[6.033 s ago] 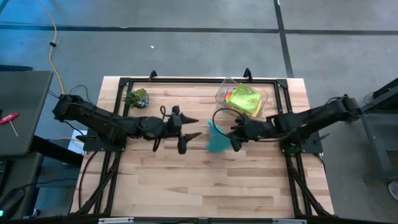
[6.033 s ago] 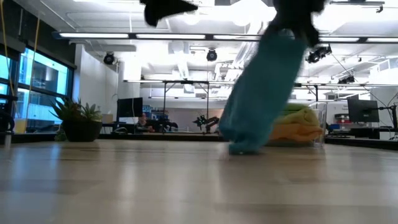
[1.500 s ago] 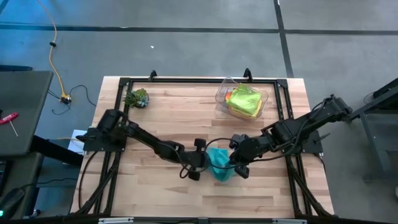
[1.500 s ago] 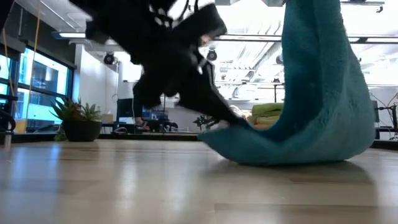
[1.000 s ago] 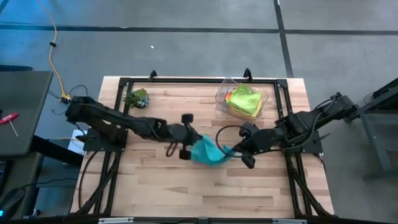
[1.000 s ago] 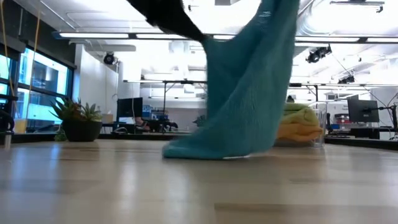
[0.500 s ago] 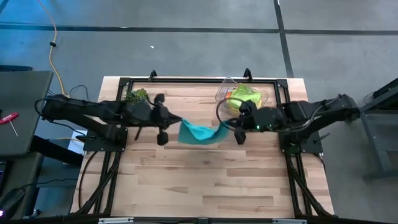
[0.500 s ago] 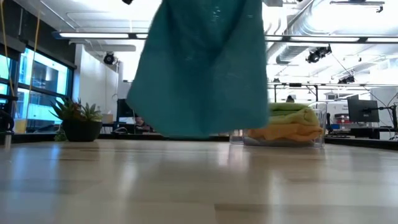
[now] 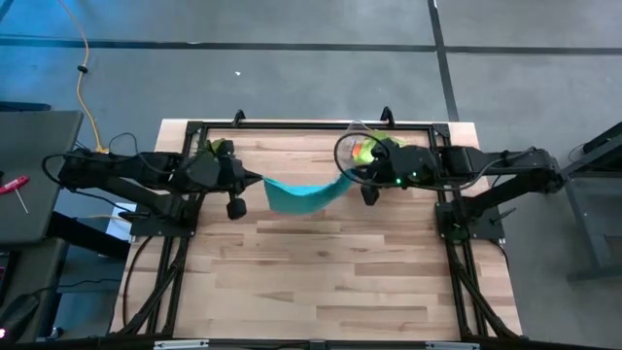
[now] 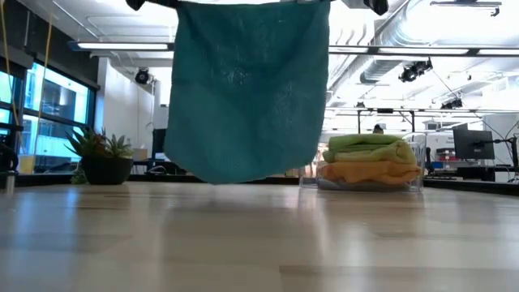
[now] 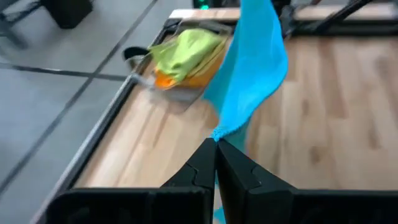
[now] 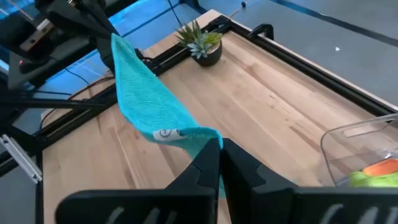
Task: Fold microfiber towels
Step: Fold the blue microfiber towel
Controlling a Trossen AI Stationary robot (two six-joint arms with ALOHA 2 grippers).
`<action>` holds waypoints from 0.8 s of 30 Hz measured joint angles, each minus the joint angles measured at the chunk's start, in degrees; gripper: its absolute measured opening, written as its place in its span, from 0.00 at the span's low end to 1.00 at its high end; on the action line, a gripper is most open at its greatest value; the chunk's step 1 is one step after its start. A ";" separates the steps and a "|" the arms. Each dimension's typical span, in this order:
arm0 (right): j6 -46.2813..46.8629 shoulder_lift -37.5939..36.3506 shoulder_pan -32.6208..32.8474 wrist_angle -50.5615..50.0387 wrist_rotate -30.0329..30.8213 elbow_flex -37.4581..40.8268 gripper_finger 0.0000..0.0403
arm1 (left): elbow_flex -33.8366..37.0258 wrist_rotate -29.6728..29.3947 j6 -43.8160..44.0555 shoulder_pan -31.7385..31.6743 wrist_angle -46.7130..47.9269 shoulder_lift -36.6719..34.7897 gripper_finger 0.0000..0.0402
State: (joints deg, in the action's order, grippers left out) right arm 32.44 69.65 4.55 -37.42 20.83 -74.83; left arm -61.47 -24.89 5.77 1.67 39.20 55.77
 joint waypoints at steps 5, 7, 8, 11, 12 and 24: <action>0.45 0.00 -2.47 0.01 -2.10 0.00 0.00 | 0.00 -1.27 -3.44 -2.32 3.41 0.38 0.00; 1.00 0.00 -2.84 0.01 -1.23 0.00 0.00 | 0.00 -1.24 -3.42 -3.57 4.61 0.33 0.00; 1.53 0.00 -2.84 0.01 -0.67 0.00 0.00 | 0.00 -1.26 -3.42 -4.09 5.50 0.31 0.00; 3.50 0.05 -2.95 0.01 1.47 0.00 0.00 | 0.00 -1.34 -3.46 -5.66 8.43 0.33 0.00; 3.64 0.11 -3.08 0.02 1.63 0.00 0.00 | 0.00 -1.35 -3.59 -6.21 8.87 0.31 0.00; 4.63 4.54 -8.07 -0.03 -3.75 -0.04 0.00 | 0.00 -0.98 -10.72 -16.13 9.55 0.33 0.00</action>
State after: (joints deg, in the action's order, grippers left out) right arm 37.07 74.19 -3.52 -37.45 17.08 -74.87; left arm -61.47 -25.87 -4.94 -14.45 48.75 56.10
